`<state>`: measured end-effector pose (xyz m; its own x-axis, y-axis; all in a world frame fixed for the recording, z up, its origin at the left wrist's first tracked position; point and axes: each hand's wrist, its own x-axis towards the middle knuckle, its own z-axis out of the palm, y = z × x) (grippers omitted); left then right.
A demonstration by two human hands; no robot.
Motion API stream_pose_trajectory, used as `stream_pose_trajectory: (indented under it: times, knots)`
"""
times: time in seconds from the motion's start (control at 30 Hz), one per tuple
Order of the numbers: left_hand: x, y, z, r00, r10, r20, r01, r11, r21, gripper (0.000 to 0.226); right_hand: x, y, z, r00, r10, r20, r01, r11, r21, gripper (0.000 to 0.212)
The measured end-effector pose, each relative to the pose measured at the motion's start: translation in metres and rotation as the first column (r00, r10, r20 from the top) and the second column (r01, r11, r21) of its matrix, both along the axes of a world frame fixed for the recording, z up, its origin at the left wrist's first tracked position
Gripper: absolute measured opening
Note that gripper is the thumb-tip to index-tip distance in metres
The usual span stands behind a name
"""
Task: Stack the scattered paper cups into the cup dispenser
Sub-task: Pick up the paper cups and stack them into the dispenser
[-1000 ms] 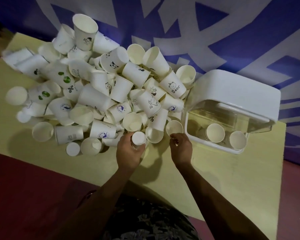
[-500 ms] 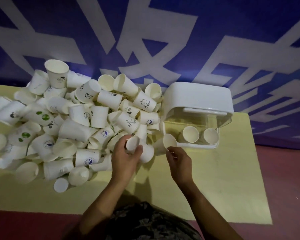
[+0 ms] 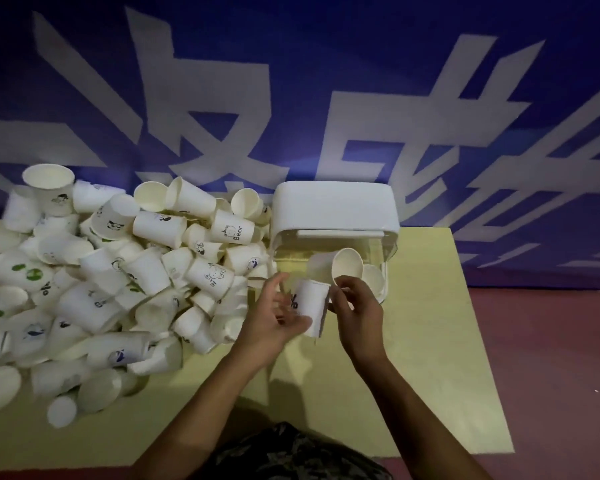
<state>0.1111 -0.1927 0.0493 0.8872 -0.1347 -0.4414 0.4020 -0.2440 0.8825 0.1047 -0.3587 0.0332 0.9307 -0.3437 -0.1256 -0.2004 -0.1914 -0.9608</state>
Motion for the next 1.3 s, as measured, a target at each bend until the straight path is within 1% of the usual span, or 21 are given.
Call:
stream_pose_trajectory:
  times: [0.03, 0.07, 0.1, 0.17, 0.2, 0.23, 0.33, 0.4, 0.47, 0.53, 0.63, 0.73, 0.8, 0.83, 0.93, 1.0, 1.17, 1.23, 1.3]
  knots:
    - [0.0, -0.009, 0.0, 0.998, -0.05, 0.034, 0.049, 0.999, 0.017, 0.07, 0.001, -0.008, -0.001, 1.0, 0.017, -0.002, -0.017, 1.0, -0.02, 0.005]
    - [0.0, -0.017, 0.0, 0.992, -0.1, 0.074, 0.095, 0.994, 0.059, 0.066, 0.003, -0.016, -0.001, 0.999, 0.032, -0.001, -0.032, 0.999, -0.041, 0.005]
    - [0.002, -0.024, -0.001, 0.984, -0.135, 0.117, 0.122, 0.986, 0.114, 0.055, 0.003, -0.023, -0.002, 0.999, 0.042, 0.003, -0.042, 0.997, -0.062, 0.005]
    - [0.006, -0.035, -0.005, 0.969, -0.15, 0.196, 0.106, 0.97, 0.219, 0.027, 0.005, -0.037, -0.004, 0.999, 0.039, 0.014, -0.038, 0.995, -0.088, 0.008]
    - [0.008, -0.038, -0.007, 0.962, -0.145, 0.232, 0.082, 0.962, 0.261, 0.017, 0.006, -0.044, -0.004, 0.999, 0.032, 0.023, -0.029, 0.994, -0.103, 0.008]
    - [0.009, -0.041, -0.009, 0.95, -0.144, 0.278, 0.052, 0.948, 0.314, 0.012, 0.007, -0.051, -0.005, 0.999, 0.027, 0.036, -0.022, 0.991, -0.132, 0.008]
    - [0.014, -0.047, -0.01, 0.859, -0.183, 0.478, -0.094, 0.861, 0.5, 0.009, 0.009, -0.076, -0.007, 0.996, 0.049, 0.079, -0.024, 0.957, -0.29, 0.009]
    - [0.02, -0.051, -0.008, 0.809, -0.197, 0.553, -0.165, 0.828, 0.536, 0.008, 0.011, -0.091, -0.01, 0.992, 0.085, 0.09, -0.038, 0.903, -0.429, 0.009]
    - [0.027, -0.058, -0.006, 0.789, -0.219, 0.575, -0.174, 0.817, 0.549, 0.011, 0.013, -0.104, -0.012, 0.991, 0.119, 0.067, -0.064, 0.839, -0.541, 0.009]
    - [0.033, -0.065, -0.007, 0.781, -0.265, 0.566, -0.139, 0.81, 0.57, 0.014, 0.015, -0.114, -0.014, 0.988, 0.147, 0.052, -0.085, 0.785, -0.613, 0.009]
    - [0.038, -0.074, -0.012, 0.789, -0.337, 0.514, -0.094, 0.761, 0.642, 0.016, 0.02, -0.121, -0.019, 0.98, 0.197, 0.014, -0.138, 0.734, -0.665, 0.01]
    - [0.043, -0.079, -0.022, 0.822, -0.39, 0.414, -0.021, 0.707, 0.707, 0.016, 0.022, -0.126, -0.029, 0.969, 0.241, -0.059, -0.216, 0.704, -0.677, 0.01]
    - [0.046, -0.083, -0.03, 0.839, -0.432, 0.33, 0.055, 0.671, 0.74, 0.019, 0.025, -0.129, -0.036, 0.956, 0.273, -0.112, -0.272, 0.665, -0.696, 0.008]
    - [0.046, -0.084, -0.034, 0.843, -0.454, 0.288, 0.091, 0.648, 0.756, 0.022, 0.026, -0.13, -0.04, 0.947, 0.29, -0.14, -0.298, 0.628, -0.719, 0.009]
    - [0.05, -0.087, -0.046, 0.844, -0.507, 0.176, 0.19, 0.588, 0.786, 0.029, 0.031, -0.133, -0.049, 0.925, 0.325, -0.197, -0.34, 0.477, -0.81, 0.014]
    - [0.055, -0.092, -0.052, 0.838, -0.532, 0.12, 0.236, 0.552, 0.8, 0.03, 0.033, -0.134, -0.054, 0.915, 0.33, -0.234, -0.361, 0.405, -0.84, 0.015]
    - [0.066, -0.103, -0.067, 0.808, -0.589, -0.019, 0.338, 0.436, 0.834, 0.031, 0.04, -0.132, -0.063, 0.874, 0.378, -0.305, -0.439, 0.344, -0.83, 0.016]
    - [0.067, -0.105, -0.074, 0.806, -0.59, -0.042, 0.358, 0.43, 0.829, 0.031, 0.043, -0.131, -0.064, 0.866, 0.388, -0.315, -0.453, 0.344, -0.822, 0.016]
    - [0.065, -0.104, -0.078, 0.81, -0.585, -0.024, 0.351, 0.451, 0.821, 0.031, 0.044, -0.13, -0.065, 0.859, 0.386, -0.335, -0.47, 0.339, -0.815, 0.015]
